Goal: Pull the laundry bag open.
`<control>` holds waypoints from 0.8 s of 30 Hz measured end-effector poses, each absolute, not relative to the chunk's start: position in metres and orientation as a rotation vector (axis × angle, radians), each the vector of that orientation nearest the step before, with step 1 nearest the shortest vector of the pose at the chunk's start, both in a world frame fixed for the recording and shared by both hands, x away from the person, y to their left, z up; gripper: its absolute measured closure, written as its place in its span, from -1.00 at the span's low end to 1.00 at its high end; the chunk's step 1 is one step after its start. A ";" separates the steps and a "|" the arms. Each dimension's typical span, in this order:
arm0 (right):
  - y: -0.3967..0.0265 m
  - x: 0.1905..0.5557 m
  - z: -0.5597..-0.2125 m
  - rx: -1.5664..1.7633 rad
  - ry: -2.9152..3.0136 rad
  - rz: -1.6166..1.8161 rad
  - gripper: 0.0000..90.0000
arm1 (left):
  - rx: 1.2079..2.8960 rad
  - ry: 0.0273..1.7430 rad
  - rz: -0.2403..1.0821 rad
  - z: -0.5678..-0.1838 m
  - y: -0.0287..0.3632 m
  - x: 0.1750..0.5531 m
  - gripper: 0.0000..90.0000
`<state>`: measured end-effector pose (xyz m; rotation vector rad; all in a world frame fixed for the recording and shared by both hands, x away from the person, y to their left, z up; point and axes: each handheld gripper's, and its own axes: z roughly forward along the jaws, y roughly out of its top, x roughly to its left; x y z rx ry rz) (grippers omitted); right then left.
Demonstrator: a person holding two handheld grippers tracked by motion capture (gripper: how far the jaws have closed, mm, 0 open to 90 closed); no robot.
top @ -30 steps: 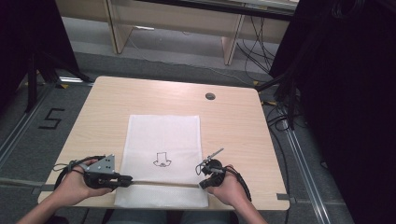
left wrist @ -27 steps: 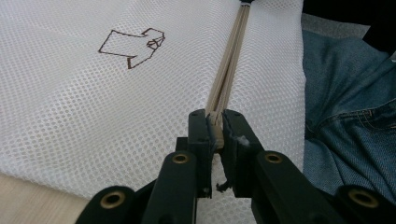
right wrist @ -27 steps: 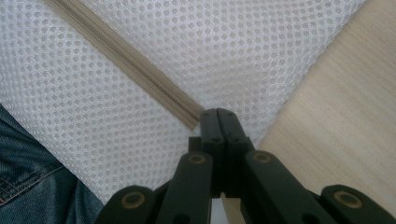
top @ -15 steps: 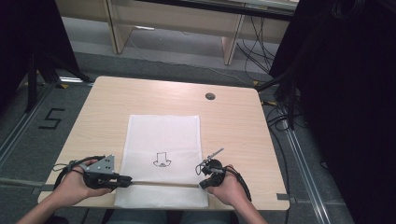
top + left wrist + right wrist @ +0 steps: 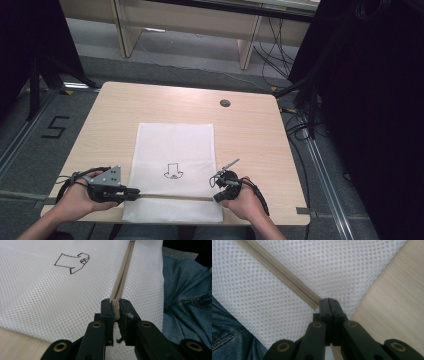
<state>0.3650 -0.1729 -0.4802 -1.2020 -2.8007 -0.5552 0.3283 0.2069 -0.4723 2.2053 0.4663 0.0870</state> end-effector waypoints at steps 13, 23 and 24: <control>-0.172 0.365 -0.480 -1.210 -2.799 -0.541 1.00 | 2.187 0.522 0.125 -0.473 0.224 0.325 0.82; -0.173 0.365 -0.480 -1.206 -2.795 -0.554 1.00 | 2.164 0.572 0.137 -0.473 0.236 0.323 0.82; -0.172 0.365 -0.480 -1.210 -2.792 -0.551 1.00 | 2.161 0.573 0.139 -0.472 0.238 0.323 0.82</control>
